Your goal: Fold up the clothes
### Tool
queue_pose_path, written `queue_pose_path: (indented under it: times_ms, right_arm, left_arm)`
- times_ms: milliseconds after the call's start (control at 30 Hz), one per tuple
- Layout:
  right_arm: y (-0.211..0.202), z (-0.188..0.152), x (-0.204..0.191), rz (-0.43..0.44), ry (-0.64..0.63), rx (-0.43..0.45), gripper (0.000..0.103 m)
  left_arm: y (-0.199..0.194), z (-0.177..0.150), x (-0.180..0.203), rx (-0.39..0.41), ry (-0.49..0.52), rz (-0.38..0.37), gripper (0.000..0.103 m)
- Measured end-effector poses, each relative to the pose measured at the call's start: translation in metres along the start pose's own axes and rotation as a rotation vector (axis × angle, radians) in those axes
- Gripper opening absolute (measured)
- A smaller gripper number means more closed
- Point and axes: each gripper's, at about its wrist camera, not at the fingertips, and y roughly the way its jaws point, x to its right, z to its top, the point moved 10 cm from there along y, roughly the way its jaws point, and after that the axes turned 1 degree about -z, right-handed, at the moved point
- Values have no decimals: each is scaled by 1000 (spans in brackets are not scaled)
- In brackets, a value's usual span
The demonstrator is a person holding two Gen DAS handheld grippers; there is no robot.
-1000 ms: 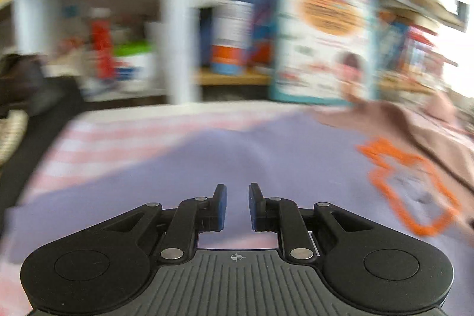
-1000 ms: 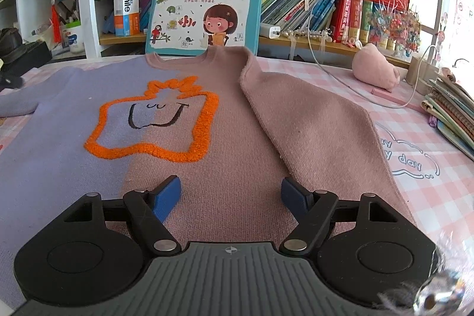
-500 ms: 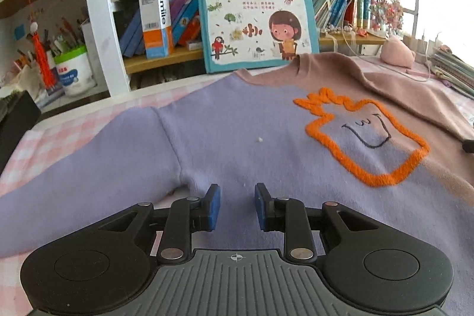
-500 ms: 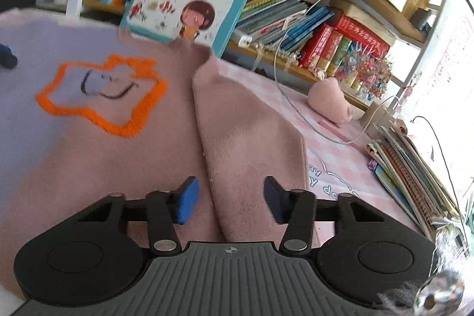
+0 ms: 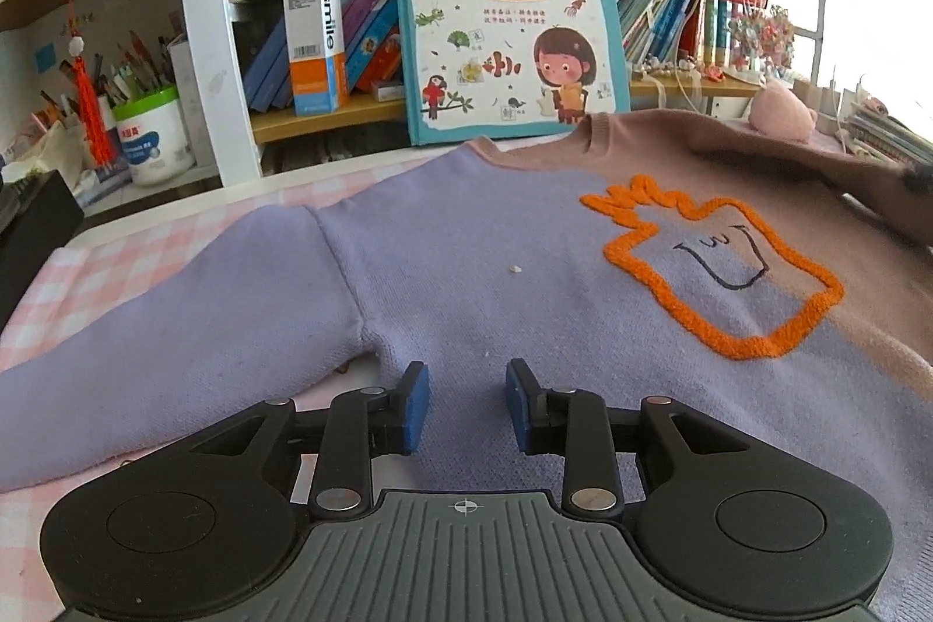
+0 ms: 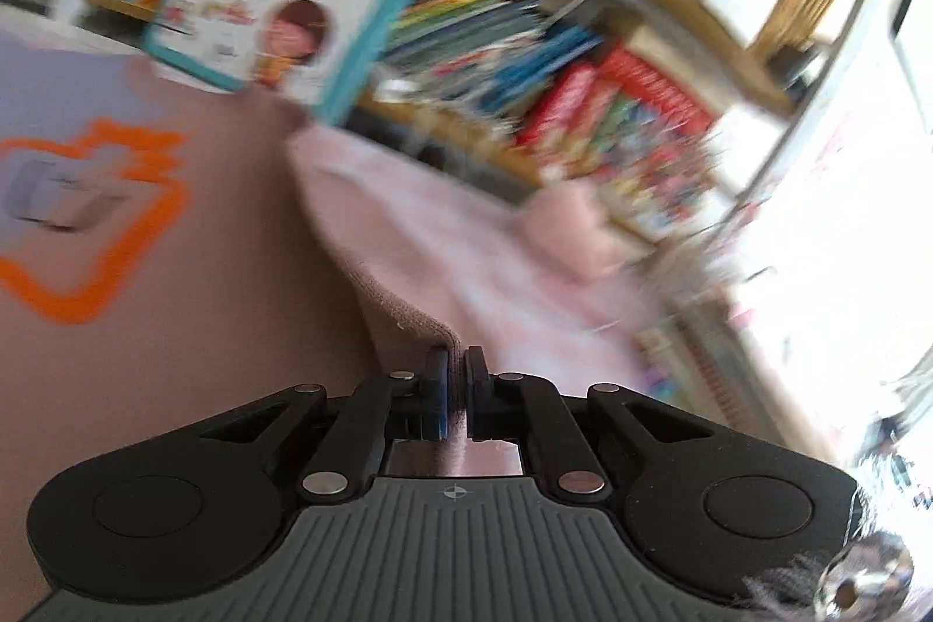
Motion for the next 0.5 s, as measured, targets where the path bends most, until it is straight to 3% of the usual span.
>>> queue_pose_path:
  times_ms: [267, 400, 500]
  right_arm:
    - [90, 0, 56, -169, -115, -82, 5]
    - [122, -4, 69, -238, -175, -118, 12]
    - [133, -8, 88, -286, -114, -142, 12]
  left_arm:
    - [0, 0, -1, 3, 1, 0, 31]
    - [0, -1, -2, 4, 2, 0, 31]
    - [0, -1, -2, 4, 2, -1, 32]
